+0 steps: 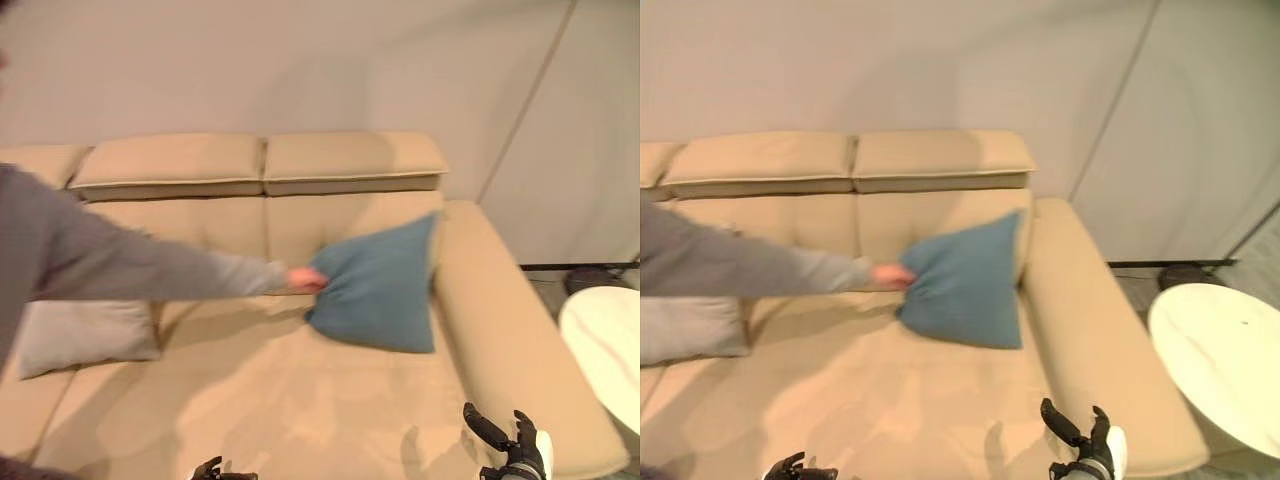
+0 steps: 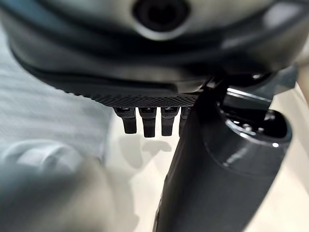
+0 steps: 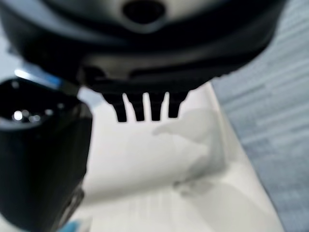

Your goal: Pick up all the scattered cushions and arrange them neatly on the sofa.

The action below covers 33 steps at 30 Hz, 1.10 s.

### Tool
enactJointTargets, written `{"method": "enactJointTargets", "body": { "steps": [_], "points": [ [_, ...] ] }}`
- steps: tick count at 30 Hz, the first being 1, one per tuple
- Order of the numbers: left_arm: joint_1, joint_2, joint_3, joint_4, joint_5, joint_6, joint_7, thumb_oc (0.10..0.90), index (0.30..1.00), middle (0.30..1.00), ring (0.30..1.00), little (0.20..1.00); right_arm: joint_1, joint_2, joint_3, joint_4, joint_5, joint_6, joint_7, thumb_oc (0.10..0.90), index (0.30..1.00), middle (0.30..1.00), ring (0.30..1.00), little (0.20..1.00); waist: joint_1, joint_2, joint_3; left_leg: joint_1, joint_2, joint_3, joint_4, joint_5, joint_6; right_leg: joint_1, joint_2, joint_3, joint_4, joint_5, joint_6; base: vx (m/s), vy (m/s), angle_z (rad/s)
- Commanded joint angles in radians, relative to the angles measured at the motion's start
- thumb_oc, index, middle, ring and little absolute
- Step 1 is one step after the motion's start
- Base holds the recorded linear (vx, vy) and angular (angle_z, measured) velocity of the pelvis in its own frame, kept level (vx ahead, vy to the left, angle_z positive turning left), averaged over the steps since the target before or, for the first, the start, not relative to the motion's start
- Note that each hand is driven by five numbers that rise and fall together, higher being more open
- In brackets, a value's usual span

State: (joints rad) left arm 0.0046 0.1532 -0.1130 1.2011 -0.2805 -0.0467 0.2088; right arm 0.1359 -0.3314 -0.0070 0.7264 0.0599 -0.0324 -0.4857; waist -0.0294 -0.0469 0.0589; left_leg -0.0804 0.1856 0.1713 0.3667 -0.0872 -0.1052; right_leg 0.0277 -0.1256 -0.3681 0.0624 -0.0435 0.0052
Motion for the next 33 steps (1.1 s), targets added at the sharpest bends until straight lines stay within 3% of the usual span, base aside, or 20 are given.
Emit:
{"method": "enactJointTargets", "body": {
  "steps": [1,2,3,4,8,12,17,19,21,23,28,33],
  "points": [
    [-0.048,-0.006,-0.011,0.046,-0.005,-0.029,0.028,0.800,0.900,0.900,0.900,0.900,-0.096,-0.047,-0.009,-0.057,-0.009,-0.072,-0.011,0.800,0.900,0.900,0.900,0.900,0.035,0.010,0.058,0.026,-0.090,-0.058,-0.025,-0.070,0.055,0.024,-0.004,-0.016,-0.030,-0.051,0.066,0.05,-0.013,-0.77],
    [-0.054,-0.024,-0.034,0.075,0.037,-0.004,0.012,0.800,0.900,0.900,0.900,0.900,-0.093,-0.043,-0.003,-0.034,0.007,-0.075,-0.012,0.800,0.900,0.900,0.900,0.900,0.034,0.010,0.052,0.024,-0.132,-0.030,-0.127,-0.093,0.081,0.033,0.005,-0.018,-0.048,-0.048,0.075,0.04,0.008,-0.13],
    [-0.054,-0.024,-0.034,0.075,0.037,-0.004,0.012,0.800,0.900,0.900,0.900,0.900,-0.093,-0.043,-0.004,-0.034,0.007,-0.075,-0.012,0.800,0.900,0.900,0.900,0.900,0.035,0.009,0.053,0.028,-0.133,-0.028,-0.131,-0.092,0.081,0.034,0.004,-0.016,-0.048,-0.048,0.076,0.09,0.027,0.02],
    [-0.048,-0.031,-0.029,0.104,0.071,-0.002,0.008,0.800,0.900,0.900,0.900,0.900,-0.092,-0.036,-0.017,-0.013,0.022,-0.079,-0.005,0.800,0.900,0.900,0.900,0.900,0.027,0.017,0.039,0.062,-0.124,0.010,-0.214,-0.081,0.079,0.044,0.011,-0.010,-0.072,-0.043,0.094,0.05,0.020,0.07],
    [-0.040,-0.038,-0.019,0.143,0.095,0.014,0.013,0.800,0.900,0.900,0.900,0.900,-0.090,-0.031,-0.025,-0.001,0.042,-0.082,0.006,0.800,0.900,0.900,0.900,0.900,0.020,0.023,0.021,0.081,-0.155,-0.017,-0.277,-0.061,0.078,0.048,0.005,-0.010,-0.091,-0.028,0.105,0.04,0.063,-0.05],
    [-0.001,-0.033,-0.026,0.145,0.131,0.018,0.015,0.800,0.900,0.900,0.900,0.900,-0.080,0.001,-0.044,0.061,0.062,-0.078,-0.002,0.800,0.900,0.900,0.900,0.900,0.016,0.049,0.001,0.143,-0.186,-0.032,-0.372,-0.046,0.097,0.060,-0.010,-0.002,-0.078,-0.030,0.120,0.08,0.143,0.10],
    [0.021,-0.020,-0.049,0.162,0.176,0.017,0.017,0.800,0.900,0.900,0.900,0.900,-0.126,-0.021,-0.091,0.158,0.087,-0.073,-0.015,0.800,0.900,0.900,0.900,0.900,0.014,0.076,0.027,0.162,-0.197,-0.058,-0.370,-0.058,0.136,-0.027,-0.067,0.030,0.153,-0.060,0.138,0.00,0.128,0.00],
    [0.007,-0.014,-0.059,0.158,0.174,0.009,0.018,0.800,0.900,0.900,0.900,0.900,-0.127,-0.025,-0.120,0.172,0.106,-0.083,-0.030,0.800,0.900,0.900,0.900,0.900,-0.008,0.082,0.042,0.166,-0.202,-0.101,-0.372,-0.059,0.144,-0.071,-0.070,0.128,0.221,-0.045,0.161,-0.02,0.044,0.19],
    [-0.015,-0.005,-0.068,0.140,0.158,-0.005,0.022,0.800,0.900,0.900,0.900,0.900,-0.135,-0.025,-0.135,0.187,0.139,-0.102,-0.047,0.800,0.900,0.900,0.900,0.900,-0.035,0.091,0.036,0.159,-0.202,-0.147,-0.382,-0.052,0.143,-0.101,-0.039,0.273,0.185,-0.041,0.164,0.01,-0.024,0.72],
    [-0.034,0.013,-0.072,0.107,0.118,-0.024,0.032,0.800,0.900,0.900,0.900,0.900,-0.136,-0.022,-0.139,0.175,0.165,-0.114,-0.053,0.800,0.900,0.900,0.900,0.900,-0.038,0.091,0.029,0.152,-0.207,-0.175,-0.381,-0.047,0.138,-0.094,-0.025,0.322,0.123,-0.051,0.151,0.05,-0.054,0.67],
    [-0.050,0.069,-0.028,-0.008,0.005,-0.093,0.099,0.800,0.900,0.900,0.900,0.900,-0.146,0.000,-0.145,0.114,0.244,-0.170,-0.050,0.800,0.900,0.900,0.900,0.900,-0.003,0.084,0.013,0.138,-0.201,-0.244,-0.367,-0.043,0.105,-0.028,-0.005,0.265,0.030,-0.068,0.134,0.06,-0.118,0.55],
    [-0.061,0.106,-0.027,-0.106,-0.013,-0.119,0.113,0.800,0.900,0.900,0.900,0.900,-0.139,0.015,-0.089,-0.010,0.229,-0.206,-0.019,0.800,0.900,0.900,0.900,0.900,0.013,0.080,0.028,0.104,-0.189,-0.300,-0.351,-0.020,0.077,0.015,0.012,0.188,-0.030,-0.073,0.108,0.01,-0.124,0.42]
  ]
}}
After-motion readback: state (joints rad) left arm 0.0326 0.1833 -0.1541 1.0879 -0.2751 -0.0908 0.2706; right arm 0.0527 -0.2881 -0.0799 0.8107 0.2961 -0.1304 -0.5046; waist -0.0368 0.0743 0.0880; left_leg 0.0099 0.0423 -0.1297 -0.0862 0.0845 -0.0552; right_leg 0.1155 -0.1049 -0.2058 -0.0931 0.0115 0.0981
